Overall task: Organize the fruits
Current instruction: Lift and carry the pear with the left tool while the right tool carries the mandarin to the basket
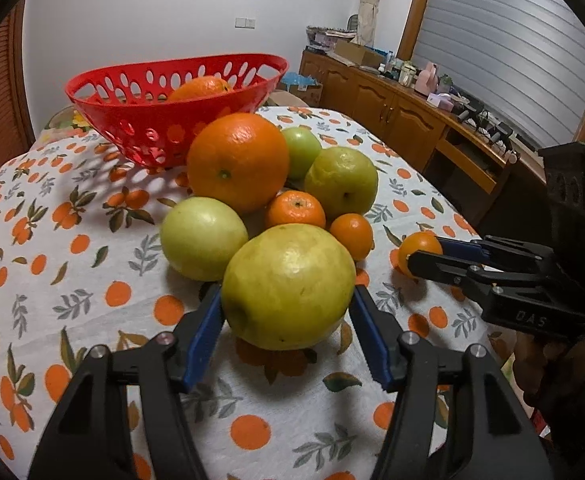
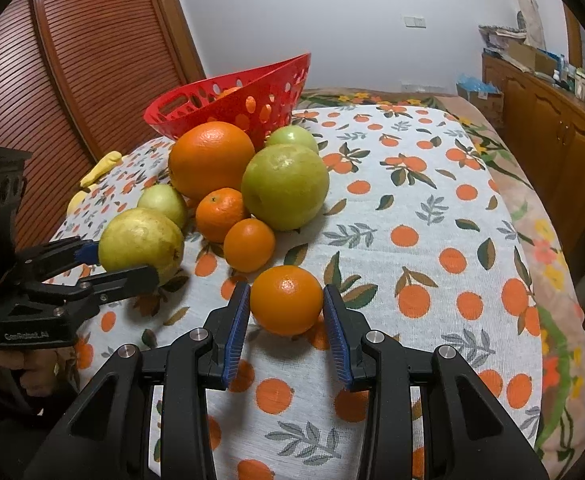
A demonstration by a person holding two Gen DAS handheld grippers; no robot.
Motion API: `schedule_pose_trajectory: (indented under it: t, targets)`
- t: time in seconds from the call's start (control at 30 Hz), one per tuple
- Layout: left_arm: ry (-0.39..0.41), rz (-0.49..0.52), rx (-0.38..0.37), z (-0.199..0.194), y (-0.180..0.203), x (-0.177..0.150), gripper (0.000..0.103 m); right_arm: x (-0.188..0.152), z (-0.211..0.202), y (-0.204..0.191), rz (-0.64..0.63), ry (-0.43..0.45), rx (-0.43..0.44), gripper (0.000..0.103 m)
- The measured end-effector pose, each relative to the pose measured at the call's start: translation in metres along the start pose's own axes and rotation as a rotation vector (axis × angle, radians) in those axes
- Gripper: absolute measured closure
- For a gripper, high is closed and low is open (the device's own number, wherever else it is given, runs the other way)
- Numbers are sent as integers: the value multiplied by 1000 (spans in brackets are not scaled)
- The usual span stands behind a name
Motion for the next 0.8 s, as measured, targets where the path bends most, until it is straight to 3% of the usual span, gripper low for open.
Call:
schedule_pose_trajectory:
  t: [0.8]
  targets:
    - [168,-18,28,-67,-30,66,41,68,-17,-24,-79,127,36,66]
Point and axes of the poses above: each gripper's, at about its wrist camera, not at the fingertips, and z roughly the way its jaws point, y to its right, x to its top, the point moved 5 cm from there along z, roughly the way its jaws point, and after that the axes turned 10 degrees about -z, right-handed, at the moved point
